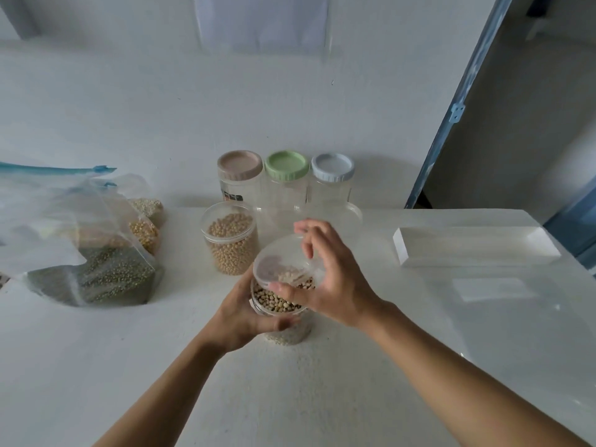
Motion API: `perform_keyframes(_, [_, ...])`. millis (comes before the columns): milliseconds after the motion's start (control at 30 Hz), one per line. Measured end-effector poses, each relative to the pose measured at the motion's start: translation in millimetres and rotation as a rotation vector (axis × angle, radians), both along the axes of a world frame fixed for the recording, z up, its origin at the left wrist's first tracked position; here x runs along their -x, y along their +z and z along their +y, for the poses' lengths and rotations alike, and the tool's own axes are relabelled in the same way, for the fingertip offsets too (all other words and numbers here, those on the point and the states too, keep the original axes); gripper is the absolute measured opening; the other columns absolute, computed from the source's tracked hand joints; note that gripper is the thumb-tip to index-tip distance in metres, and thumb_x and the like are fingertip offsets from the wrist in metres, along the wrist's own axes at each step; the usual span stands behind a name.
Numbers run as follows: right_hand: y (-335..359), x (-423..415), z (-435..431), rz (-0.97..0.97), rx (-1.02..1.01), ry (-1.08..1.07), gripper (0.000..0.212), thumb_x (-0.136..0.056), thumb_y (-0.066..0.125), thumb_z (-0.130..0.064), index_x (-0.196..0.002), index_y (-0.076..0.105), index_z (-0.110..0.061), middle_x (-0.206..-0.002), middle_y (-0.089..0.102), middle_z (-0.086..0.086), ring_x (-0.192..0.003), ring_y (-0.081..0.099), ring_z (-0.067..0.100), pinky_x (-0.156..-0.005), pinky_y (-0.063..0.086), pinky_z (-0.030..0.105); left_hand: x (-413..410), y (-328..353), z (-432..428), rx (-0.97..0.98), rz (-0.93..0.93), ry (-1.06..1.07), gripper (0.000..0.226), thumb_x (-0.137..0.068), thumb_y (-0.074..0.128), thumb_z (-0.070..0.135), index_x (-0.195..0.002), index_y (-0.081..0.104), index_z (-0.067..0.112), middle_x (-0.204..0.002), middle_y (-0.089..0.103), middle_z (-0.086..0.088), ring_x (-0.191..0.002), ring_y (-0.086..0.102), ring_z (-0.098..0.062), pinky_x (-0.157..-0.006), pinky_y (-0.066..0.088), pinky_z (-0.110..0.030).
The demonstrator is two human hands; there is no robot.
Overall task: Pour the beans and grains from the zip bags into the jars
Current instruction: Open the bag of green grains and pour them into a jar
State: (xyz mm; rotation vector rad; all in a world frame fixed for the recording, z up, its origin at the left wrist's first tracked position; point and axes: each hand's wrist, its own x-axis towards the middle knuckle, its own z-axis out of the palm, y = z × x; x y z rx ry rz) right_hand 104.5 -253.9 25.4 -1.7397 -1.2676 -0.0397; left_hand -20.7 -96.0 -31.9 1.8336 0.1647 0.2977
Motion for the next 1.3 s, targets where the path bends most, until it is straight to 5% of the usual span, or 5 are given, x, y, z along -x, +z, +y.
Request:
perform_keyframes(133, [-11.0,2.0,-4.3,-0.012,0.199,0.069,0.05,-0.078,0.084,-0.048,-0.084,0.047,-0.014,-0.132,0.053,0.004,-0.143,0.035,-0.001,-0.094,0.049,0.038,-0.5,-2.5,-0.9,0.063,-0.013,0.005,0.094,-0.068,0.093,0.022,-0.147,0.041,0.016,-0.136,0.062,-0.004,-0.13,0.058,-0.025,-0.105,0.051,-0.034])
perform_keyframes(267, [5.4,-4.4,-2.0,-0.04,0.403,0.123,0.067,-0.076,0.081,-0.056,-0.127,0.046,-0.031,-0.158,0.03,-0.005,-0.142,0.036,0.011,-0.107,0.044,0.038,-1.0,-4.2,-2.8,0.098,-0.047,0.027,0.097,-0.063,0.089,0.027,-0.147,0.041,0.016,-0.138,0.059,-0.009,-0.132,0.056,-0.028,-0.108,0.048,-0.035])
perform_keyframes(433, [29.0,-17.0,15.8,-0.174,0.674,0.21,0.105,-0.066,0.08,-0.061,-0.155,0.028,-0.041,-0.136,0.044,-0.009,-0.128,0.036,0.012,-0.108,0.039,0.035,-4.9,-12.4,1.3,0.109,-0.06,0.031,0.094,-0.065,0.091,0.001,-0.145,0.043,0.011,-0.137,0.06,-0.014,-0.131,0.056,-0.032,-0.111,0.047,-0.043])
perform_keyframes(1000, [59.5,-7.7,42.8,-0.329,0.852,0.222,0.083,-0.057,0.089,-0.064,-0.125,0.052,-0.034,-0.111,0.053,-0.009,-0.1,0.054,0.014,-0.087,0.051,0.036,-5.2,-10.7,-0.8,0.172,-0.069,0.051,0.091,-0.061,0.094,0.02,-0.139,0.049,0.011,-0.128,0.065,-0.012,-0.124,0.061,-0.033,-0.104,0.051,-0.046])
perform_keyframes(1300, [56.2,3.9,45.6,-0.428,0.947,0.007,0.075,-0.067,0.053,-0.095,-0.088,0.041,-0.025,-0.083,0.053,-0.002,-0.077,0.054,0.021,-0.067,0.047,0.039,-2.6,-5.7,-3.3,0.18,-0.098,0.052,0.088,-0.06,0.093,0.019,-0.136,0.053,0.002,-0.126,0.068,-0.01,-0.122,0.064,-0.027,-0.098,0.053,-0.031])
